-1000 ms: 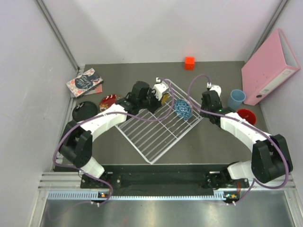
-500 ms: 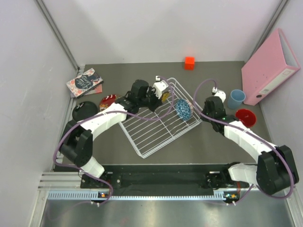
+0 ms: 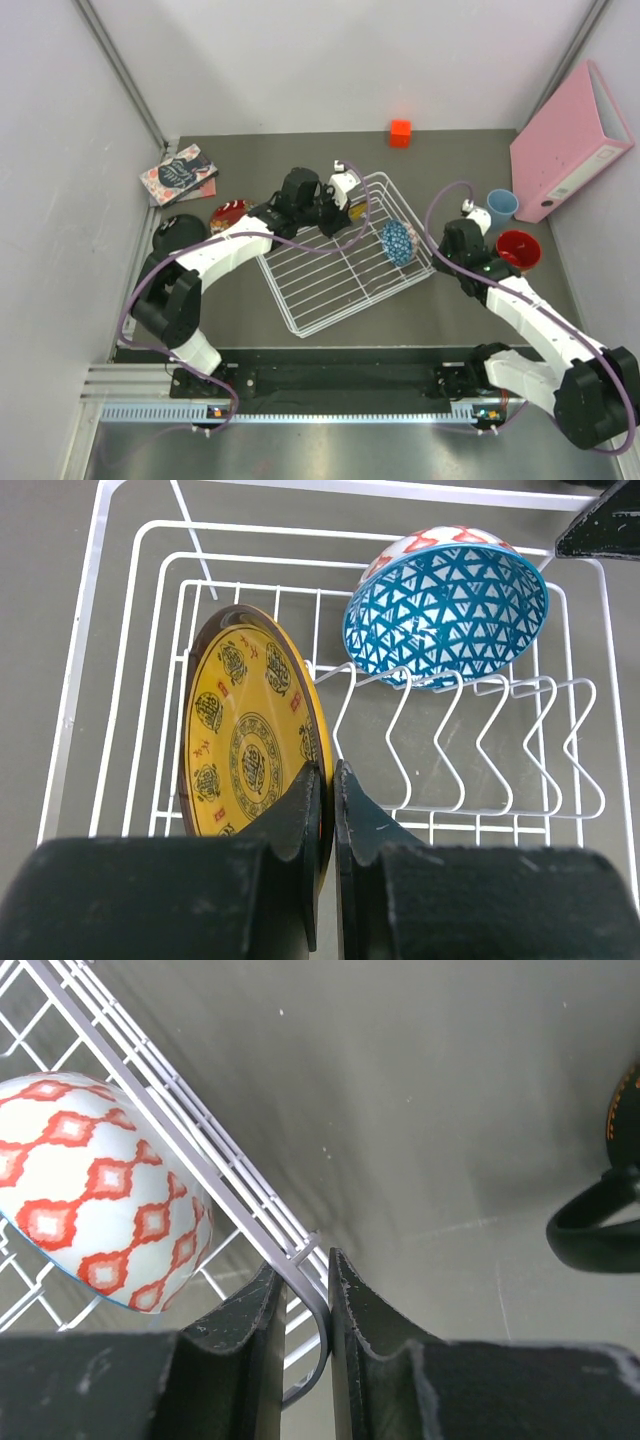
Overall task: Unload the mixed dishes from the dish rack
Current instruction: Adjust the dish rack at the center of the board, then pick up the plate from the dish rack.
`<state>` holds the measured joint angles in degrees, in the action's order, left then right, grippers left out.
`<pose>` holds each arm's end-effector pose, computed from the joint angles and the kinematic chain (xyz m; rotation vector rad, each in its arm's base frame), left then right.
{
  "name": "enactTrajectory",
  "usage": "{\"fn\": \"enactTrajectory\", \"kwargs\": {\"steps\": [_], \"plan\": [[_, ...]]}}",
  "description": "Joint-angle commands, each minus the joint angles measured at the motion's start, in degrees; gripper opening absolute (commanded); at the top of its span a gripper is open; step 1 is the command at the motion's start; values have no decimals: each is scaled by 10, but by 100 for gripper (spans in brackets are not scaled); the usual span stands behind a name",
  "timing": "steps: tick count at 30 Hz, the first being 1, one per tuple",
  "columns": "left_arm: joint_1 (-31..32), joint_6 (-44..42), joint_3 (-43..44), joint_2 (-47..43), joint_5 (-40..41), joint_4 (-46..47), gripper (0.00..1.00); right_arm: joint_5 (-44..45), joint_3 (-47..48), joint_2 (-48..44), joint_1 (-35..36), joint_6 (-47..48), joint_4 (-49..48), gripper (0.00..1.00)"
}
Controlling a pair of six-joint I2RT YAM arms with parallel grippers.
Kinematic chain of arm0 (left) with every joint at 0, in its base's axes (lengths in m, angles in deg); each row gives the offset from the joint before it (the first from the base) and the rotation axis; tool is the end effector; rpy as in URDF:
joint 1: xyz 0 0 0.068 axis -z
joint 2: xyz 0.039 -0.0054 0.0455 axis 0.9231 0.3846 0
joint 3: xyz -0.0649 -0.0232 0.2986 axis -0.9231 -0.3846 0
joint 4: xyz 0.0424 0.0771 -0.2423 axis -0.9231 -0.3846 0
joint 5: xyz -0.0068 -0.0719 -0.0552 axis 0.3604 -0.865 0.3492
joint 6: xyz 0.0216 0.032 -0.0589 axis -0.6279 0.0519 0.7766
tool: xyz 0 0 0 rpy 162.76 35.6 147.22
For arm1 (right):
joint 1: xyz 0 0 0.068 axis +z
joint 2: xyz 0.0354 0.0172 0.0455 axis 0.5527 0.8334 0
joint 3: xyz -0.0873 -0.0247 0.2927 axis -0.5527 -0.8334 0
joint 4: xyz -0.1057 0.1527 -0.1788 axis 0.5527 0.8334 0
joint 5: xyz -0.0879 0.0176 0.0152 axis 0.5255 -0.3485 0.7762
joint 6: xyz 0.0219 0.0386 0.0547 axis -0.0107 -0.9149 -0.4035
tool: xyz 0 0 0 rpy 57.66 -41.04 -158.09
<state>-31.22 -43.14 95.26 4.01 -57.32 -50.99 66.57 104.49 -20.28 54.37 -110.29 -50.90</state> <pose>0.3026 -0.2494 0.2999 1.0441 1.8378 -0.7061 0.1948 0.0567 0.2390 0.4075 2.2600 0.1632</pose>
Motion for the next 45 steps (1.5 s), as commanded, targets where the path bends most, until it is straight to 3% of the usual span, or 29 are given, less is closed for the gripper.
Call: {"fn": "enactTrajectory", "kwargs": {"steps": [1,2,4,5,6,9,12,29,36,38,43,45], "plan": [[7,34,19,-2,-4,34,0,-7,0,-37,1,-20,12,0],[6,33,20,-6,-1,34,0,-9,0,-44,1,-20,11,0],[6,30,25,-16,7,33,0,-16,5,-64,2,-10,14,14],[7,30,32,-19,10,28,0,-20,14,-71,1,-5,13,25],[7,32,37,-21,9,24,0,-32,20,-78,1,1,14,52],[7,30,59,-21,11,4,0,-36,56,-82,1,15,33,88],[7,26,66,-26,16,-1,0,-34,85,-79,2,25,51,100],[6,29,123,-79,-6,-19,0,-94,192,-75,1,26,54,100],[8,56,92,-135,-14,17,0,-146,203,-76,2,-9,27,100],[27,38,61,-165,45,29,0,-154,214,-70,1,-20,23,100],[134,-162,-31,-201,252,85,0,-164,238,-50,0,-56,22,100],[163,-162,-76,-204,333,107,0,-192,245,-40,-1,-65,22,100]]}}
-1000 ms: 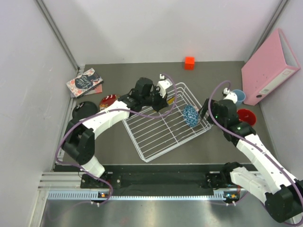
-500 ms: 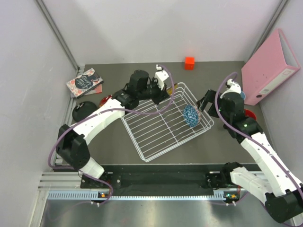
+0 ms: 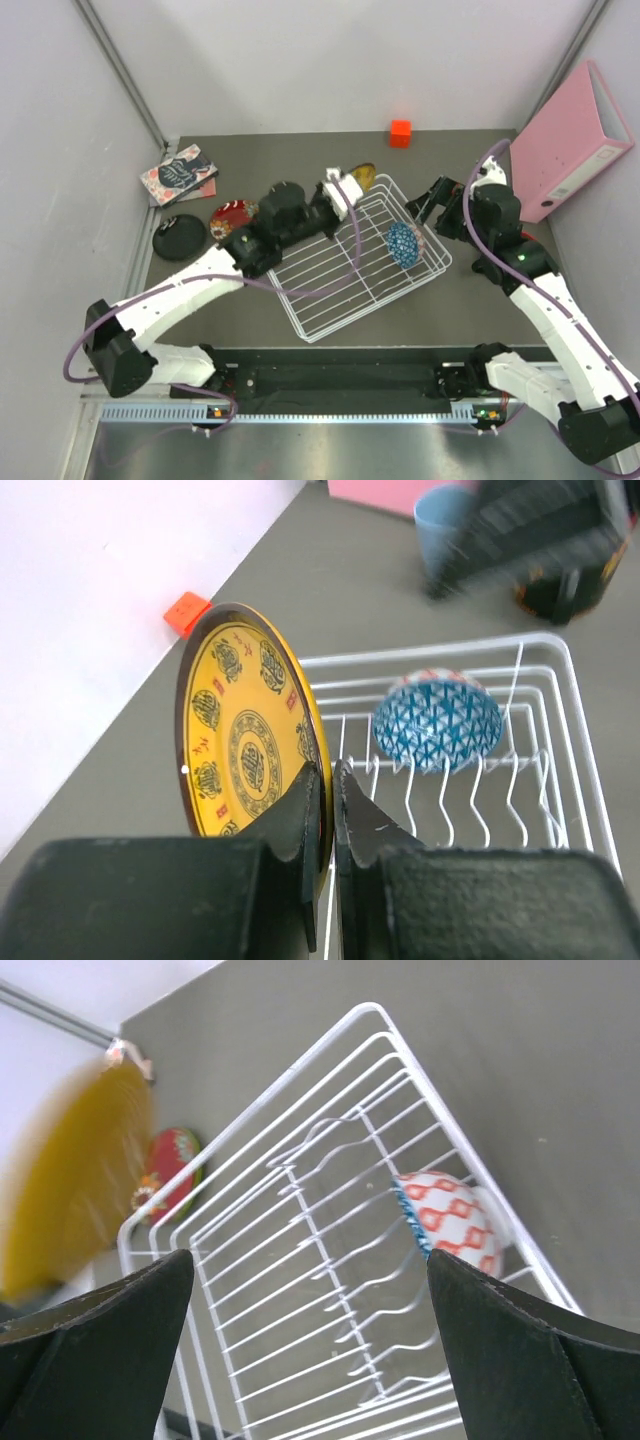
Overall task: Unload the mixed dishes from the dish rack
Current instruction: Pick up the plate from the dish rack.
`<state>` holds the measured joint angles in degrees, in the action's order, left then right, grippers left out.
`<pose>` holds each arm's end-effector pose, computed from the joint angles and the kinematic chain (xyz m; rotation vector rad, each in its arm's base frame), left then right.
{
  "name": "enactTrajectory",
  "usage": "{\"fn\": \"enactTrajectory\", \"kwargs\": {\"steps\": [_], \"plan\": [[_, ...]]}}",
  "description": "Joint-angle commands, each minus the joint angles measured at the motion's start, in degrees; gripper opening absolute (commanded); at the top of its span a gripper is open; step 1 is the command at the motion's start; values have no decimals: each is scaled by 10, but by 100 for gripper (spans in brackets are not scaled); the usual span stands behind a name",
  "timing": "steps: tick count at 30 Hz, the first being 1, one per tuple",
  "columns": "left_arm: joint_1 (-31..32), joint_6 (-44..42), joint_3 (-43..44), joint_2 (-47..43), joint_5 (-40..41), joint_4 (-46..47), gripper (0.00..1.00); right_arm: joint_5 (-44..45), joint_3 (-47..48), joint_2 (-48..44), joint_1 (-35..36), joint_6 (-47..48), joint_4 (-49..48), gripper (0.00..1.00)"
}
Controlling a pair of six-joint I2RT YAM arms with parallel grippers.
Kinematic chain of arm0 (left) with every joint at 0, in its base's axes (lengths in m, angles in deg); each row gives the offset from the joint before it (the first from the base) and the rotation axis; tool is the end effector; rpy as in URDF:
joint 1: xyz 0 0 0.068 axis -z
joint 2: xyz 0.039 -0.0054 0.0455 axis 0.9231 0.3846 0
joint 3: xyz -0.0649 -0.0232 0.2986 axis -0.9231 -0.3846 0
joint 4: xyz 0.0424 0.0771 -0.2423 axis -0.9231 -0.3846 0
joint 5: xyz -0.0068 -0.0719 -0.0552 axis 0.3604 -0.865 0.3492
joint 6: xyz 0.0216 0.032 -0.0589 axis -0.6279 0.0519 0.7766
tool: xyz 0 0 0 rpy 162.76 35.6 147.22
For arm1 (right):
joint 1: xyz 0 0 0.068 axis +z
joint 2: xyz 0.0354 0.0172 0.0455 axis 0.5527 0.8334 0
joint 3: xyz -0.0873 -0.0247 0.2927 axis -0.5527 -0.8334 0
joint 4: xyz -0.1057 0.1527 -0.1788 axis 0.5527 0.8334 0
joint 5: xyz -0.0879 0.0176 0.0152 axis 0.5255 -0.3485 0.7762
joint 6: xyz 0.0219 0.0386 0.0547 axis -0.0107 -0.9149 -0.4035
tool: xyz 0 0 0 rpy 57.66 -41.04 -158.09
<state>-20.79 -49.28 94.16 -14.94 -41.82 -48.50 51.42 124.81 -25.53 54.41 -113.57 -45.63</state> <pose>0.2114 -0.2350 0.4081 0.9891 1.4481 -0.5167 0.1873 0.0700 0.3705 0.3072 2.0075 0.6346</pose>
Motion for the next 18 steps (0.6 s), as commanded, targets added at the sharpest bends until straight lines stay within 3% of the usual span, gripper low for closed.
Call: {"fn": "enactTrajectory", "kwargs": {"steps": [1,2,3,8,11,12,15,18], "plan": [[84,-101,-97,-15,202,109,0,-49,46,16,-1,-35,-33,100],[97,-222,-115,-19,224,133,0,-71,48,22,-2,-35,-35,100],[111,-268,-134,-20,269,156,0,-82,49,27,-4,-32,-40,100],[191,-407,-232,-3,366,289,0,-103,64,55,-4,-12,-31,98],[215,-423,-252,0,373,320,0,-92,61,71,-3,13,-22,92],[220,-424,-253,0,372,326,0,-86,60,73,-2,27,-19,85],[253,-438,-253,9,371,346,0,-89,44,80,-3,40,-23,76],[273,-456,-251,25,375,359,0,-101,33,79,-2,44,-35,74]]}}
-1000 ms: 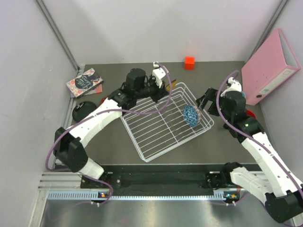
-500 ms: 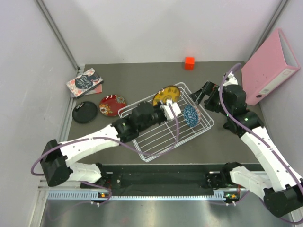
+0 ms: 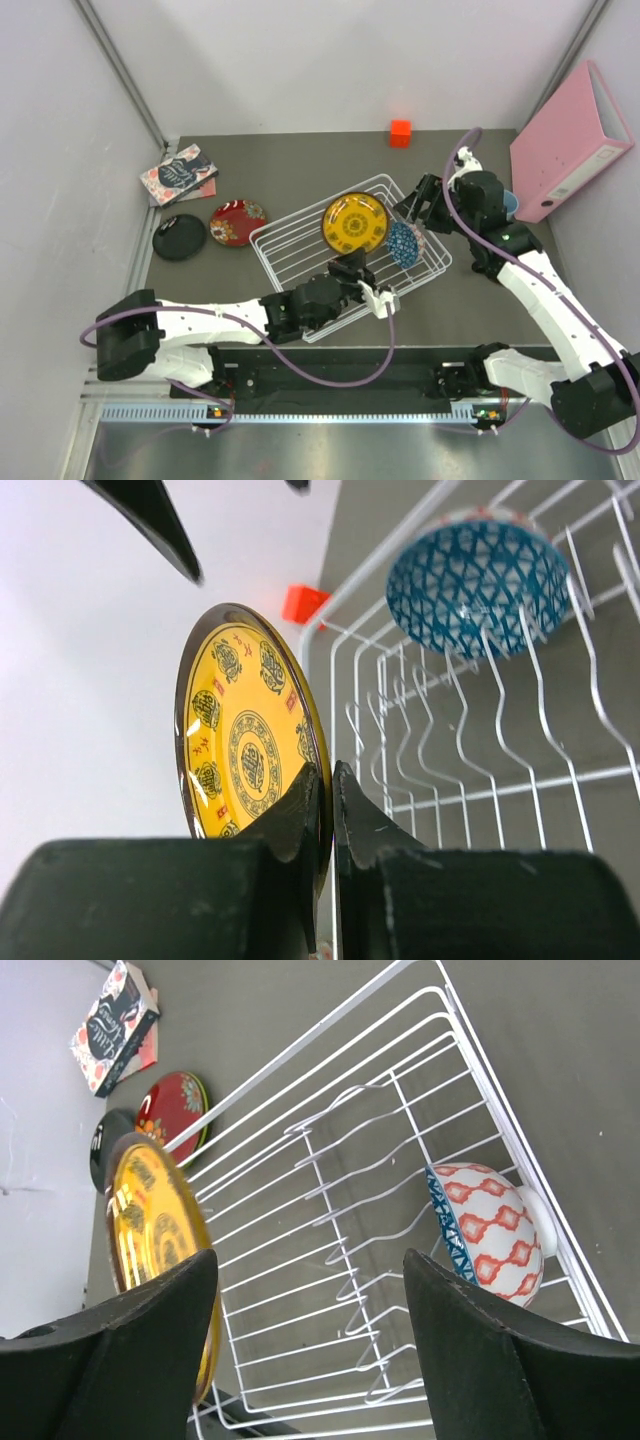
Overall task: Unload the mixed dishes from the dish rack
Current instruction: Pick up the plate from the dish rack.
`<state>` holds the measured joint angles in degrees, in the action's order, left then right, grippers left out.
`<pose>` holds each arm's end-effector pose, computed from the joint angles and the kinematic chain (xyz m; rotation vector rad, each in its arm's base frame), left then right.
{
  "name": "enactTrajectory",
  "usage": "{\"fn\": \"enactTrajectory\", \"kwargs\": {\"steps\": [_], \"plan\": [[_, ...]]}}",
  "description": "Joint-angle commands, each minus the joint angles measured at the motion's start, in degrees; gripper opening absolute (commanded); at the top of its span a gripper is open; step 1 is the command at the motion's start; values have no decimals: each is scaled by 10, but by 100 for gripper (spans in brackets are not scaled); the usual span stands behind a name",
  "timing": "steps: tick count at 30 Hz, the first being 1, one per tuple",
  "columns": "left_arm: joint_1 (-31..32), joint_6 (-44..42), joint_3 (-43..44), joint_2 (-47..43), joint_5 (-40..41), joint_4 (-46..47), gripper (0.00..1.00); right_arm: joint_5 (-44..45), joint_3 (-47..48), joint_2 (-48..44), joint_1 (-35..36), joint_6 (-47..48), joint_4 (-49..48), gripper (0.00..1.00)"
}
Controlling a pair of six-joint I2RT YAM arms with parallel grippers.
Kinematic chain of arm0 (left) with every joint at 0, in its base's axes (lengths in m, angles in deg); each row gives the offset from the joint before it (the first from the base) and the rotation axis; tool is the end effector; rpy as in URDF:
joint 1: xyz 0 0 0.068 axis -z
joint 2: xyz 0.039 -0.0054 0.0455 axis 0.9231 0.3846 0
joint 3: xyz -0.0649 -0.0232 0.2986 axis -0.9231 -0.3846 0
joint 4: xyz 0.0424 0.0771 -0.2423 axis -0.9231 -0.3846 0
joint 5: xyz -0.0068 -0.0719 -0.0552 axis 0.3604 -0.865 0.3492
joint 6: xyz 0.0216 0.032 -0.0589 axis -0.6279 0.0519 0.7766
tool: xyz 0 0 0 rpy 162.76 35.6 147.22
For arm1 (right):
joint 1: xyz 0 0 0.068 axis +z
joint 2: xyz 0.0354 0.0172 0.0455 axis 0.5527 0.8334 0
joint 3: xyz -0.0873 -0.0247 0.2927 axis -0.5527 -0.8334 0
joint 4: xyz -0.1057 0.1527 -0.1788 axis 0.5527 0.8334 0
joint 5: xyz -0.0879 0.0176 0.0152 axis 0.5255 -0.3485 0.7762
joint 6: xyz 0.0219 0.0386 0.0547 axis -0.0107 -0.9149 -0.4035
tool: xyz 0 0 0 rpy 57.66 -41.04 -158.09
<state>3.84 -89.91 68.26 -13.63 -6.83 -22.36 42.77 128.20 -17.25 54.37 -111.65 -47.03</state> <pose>0.1220 -0.2771 0.2925 1.3673 1.0619 0.2191 0.2193 0.0914 0.3662 0.1865 2.1061 0.7370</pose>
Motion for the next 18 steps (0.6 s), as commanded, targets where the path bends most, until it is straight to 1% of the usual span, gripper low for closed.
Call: {"fn": "enactTrajectory", "kwargs": {"steps": [1,5,9,16,18], "plan": [[31,-51,13,20,24,103,0,-14,-3,-4,-1,27,-22,74],[47,-54,27,40,22,98,0,-18,-10,-3,1,31,-31,74],[61,-50,33,54,28,110,0,-20,-21,-2,1,30,-47,68],[63,-26,37,54,17,101,0,-28,-37,-6,5,32,-59,58],[64,-24,38,51,9,102,0,-36,-39,-3,6,36,-61,54]]}}
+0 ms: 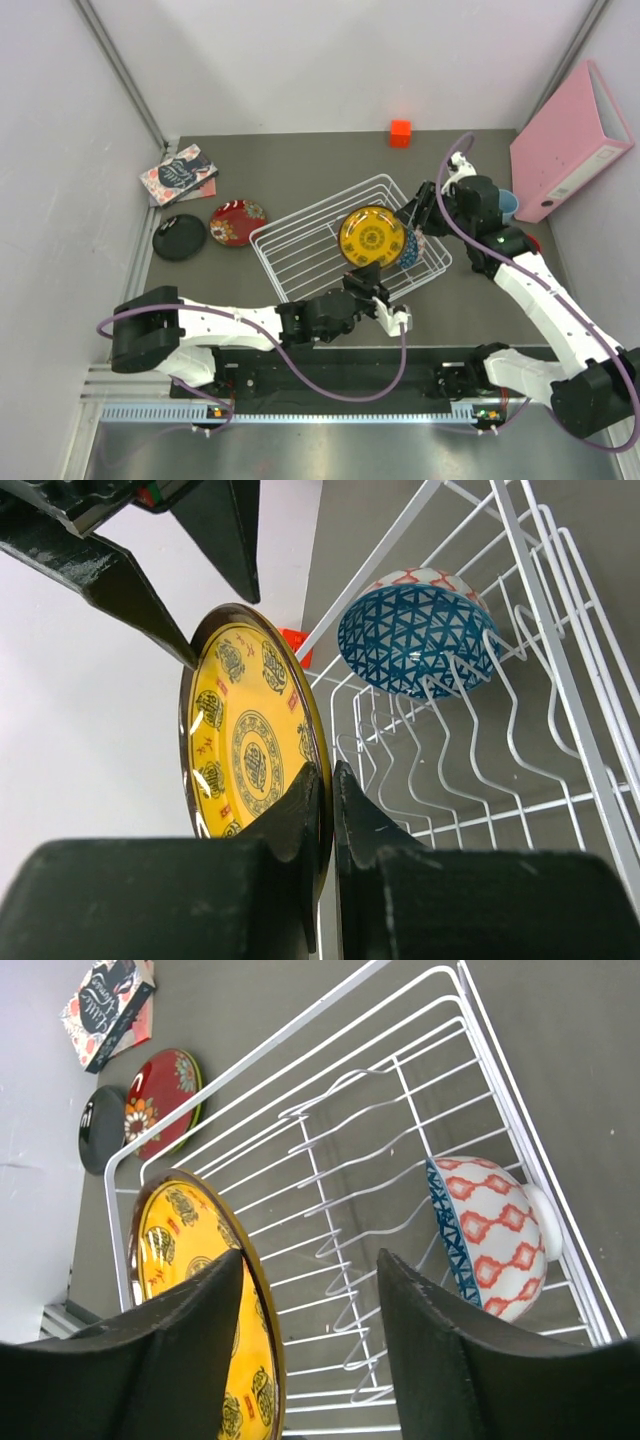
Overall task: Unload the mixed dishes from the dish rack
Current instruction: Pick up the plate from the dish rack, then place the plate at the center of the board.
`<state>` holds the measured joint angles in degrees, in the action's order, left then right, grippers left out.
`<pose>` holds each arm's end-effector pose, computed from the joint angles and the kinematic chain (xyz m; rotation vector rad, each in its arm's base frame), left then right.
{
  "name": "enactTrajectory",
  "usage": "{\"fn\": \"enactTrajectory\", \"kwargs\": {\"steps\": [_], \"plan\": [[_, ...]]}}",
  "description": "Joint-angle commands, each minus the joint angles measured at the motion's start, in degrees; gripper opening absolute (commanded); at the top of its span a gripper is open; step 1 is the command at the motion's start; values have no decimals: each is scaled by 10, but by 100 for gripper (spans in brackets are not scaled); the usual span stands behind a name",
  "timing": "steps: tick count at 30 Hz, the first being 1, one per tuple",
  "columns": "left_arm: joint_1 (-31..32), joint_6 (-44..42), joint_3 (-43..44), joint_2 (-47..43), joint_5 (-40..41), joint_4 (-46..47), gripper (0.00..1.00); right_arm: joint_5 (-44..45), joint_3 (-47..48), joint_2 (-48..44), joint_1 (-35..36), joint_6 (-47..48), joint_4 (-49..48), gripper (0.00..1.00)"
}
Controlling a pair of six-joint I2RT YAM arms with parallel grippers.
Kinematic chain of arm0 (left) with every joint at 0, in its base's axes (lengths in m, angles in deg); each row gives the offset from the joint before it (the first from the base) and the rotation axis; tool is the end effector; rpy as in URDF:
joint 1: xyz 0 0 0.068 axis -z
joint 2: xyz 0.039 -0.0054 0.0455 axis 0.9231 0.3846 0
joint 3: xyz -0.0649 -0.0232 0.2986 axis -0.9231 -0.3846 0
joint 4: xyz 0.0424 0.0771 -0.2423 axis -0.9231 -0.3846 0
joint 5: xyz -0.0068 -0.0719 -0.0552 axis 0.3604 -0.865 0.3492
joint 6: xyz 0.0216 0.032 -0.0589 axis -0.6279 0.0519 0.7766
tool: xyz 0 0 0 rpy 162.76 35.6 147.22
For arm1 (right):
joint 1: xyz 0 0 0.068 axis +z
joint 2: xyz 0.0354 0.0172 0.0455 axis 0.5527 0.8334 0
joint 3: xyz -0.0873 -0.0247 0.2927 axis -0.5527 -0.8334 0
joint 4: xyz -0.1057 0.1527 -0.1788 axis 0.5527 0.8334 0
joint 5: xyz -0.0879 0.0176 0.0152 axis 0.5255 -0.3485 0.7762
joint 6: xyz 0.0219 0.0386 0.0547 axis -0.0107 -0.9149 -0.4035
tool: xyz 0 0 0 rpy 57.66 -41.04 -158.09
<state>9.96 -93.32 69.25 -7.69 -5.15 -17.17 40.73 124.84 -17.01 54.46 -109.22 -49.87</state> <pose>0.0978 -0.3089 0.2796 1.4326 0.9603 0.2082 0.2209 0.0945 0.3500 0.1192 2.1243 0.7439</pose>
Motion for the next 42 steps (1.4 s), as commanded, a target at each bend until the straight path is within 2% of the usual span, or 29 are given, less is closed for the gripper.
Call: {"fn": "enactTrajectory", "kwargs": {"steps": [1,4,6,10,14,17,19,20,22,25,26,27,29,30,31,32,33,34,35,36,37,38,39,40,41,42], "plan": [[3,11,28,-9,-9,51,0,-34,-5,7,7,19,-27,52],[2,17,33,-12,-17,51,0,-54,-2,25,10,24,-21,45],[2,18,34,-14,-21,51,0,-55,-13,23,12,23,-31,37],[2,21,34,-17,-24,52,0,-67,-13,28,13,30,-26,33],[2,26,37,-17,-23,55,0,-63,-17,23,12,28,-28,0],[2,38,38,-16,-4,79,0,-62,-20,16,12,25,-32,0],[1,58,46,-9,41,95,2,-56,-22,2,12,18,-40,0],[-1,69,61,-8,58,96,22,-52,-26,-4,12,16,-47,0],[-6,98,72,-7,93,78,34,-41,-27,-21,12,8,-60,0],[-20,135,77,-23,119,63,77,-25,-23,-34,12,-2,-61,0],[-28,146,80,-28,128,63,85,-15,-24,-40,12,-6,-66,0],[-33,161,81,-38,137,59,99,-6,-24,-47,12,-8,-69,0],[-66,240,87,-52,175,47,99,30,-20,-70,12,-18,-73,0],[-80,279,91,-69,184,5,99,41,-20,-77,12,-21,-77,0],[-97,370,95,-80,193,-26,99,59,-18,-90,12,-27,-80,0],[-137,424,103,-91,193,-57,99,66,-13,-95,12,-28,-82,0],[-161,538,107,-116,187,-90,99,73,-11,-104,12,-30,-86,0],[-186,592,113,-127,176,-167,99,84,-10,-108,12,-32,-90,0],[-243,659,123,-138,140,-201,99,89,-9,-111,11,-34,-92,0],[-272,715,127,-159,117,-237,99,91,-8,-114,12,-35,-100,0],[-301,808,130,-168,86,-284,99,91,-8,-117,11,-35,-103,0],[-353,850,135,-180,23,-297,99,89,-6,-115,12,-35,-105,0],[-376,917,140,-183,-26,-325,99,89,-5,-110,11,-37,-108,0],[-414,944,142,-186,-70,-343,99,83,-6,-109,11,-38,-111,0],[-430,971,144,-186,-155,-346,99,81,-9,-106,11,-39,-116,0],[-441,1025,141,-187,-191,-341,99,80,-13,-104,12,-44,-129,0]]}}
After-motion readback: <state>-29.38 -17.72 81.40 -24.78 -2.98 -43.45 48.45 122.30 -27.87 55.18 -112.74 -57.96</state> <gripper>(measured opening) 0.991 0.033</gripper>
